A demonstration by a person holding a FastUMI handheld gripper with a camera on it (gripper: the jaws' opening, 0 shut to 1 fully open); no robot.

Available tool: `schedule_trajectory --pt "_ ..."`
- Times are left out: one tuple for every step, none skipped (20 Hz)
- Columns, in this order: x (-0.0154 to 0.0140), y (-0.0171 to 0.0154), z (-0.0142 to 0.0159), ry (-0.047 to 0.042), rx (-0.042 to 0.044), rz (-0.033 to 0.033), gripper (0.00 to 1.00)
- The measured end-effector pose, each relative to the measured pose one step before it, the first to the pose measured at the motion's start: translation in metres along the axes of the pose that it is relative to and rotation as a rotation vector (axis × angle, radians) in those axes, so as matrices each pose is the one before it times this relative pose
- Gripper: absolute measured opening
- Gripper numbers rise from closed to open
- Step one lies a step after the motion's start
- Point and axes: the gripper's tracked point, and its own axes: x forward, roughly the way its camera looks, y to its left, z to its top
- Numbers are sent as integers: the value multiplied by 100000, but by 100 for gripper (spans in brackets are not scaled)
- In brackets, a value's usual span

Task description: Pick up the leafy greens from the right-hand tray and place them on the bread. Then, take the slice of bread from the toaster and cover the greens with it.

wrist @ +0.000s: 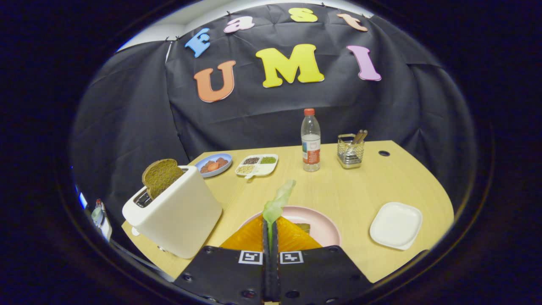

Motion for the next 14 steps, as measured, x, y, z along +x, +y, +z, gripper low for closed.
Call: schedule_trajectory --pt "923 553 -539 959 598 977 0" --pt "837 -98 -455 485 -292 -1125 1" --pt "794 -335 -382 296 -220 -1255 1" --pt "720 -546 -304 499 -136 -1374 1" --pt "585 -796 -236 179 -79 -1770 1" --pt "664 -725 -254 245 343 -1863 1" --pt "478 -736 -187 654 420 -1322 1" --pt "233 -487 -411 1061 458 -678 1" --pt "208 -657 -281 832 186 -995 1" --pt "242 -593 -262 709 107 -993 1" --pt "306 -584 -214 602 -140 -1129 1" --pt "294 -642 -399 698 88 -1523 1" --pt "363 -341 -280 1015 408 -412 1" --pt "160 -157 -354 733 68 -311 1"
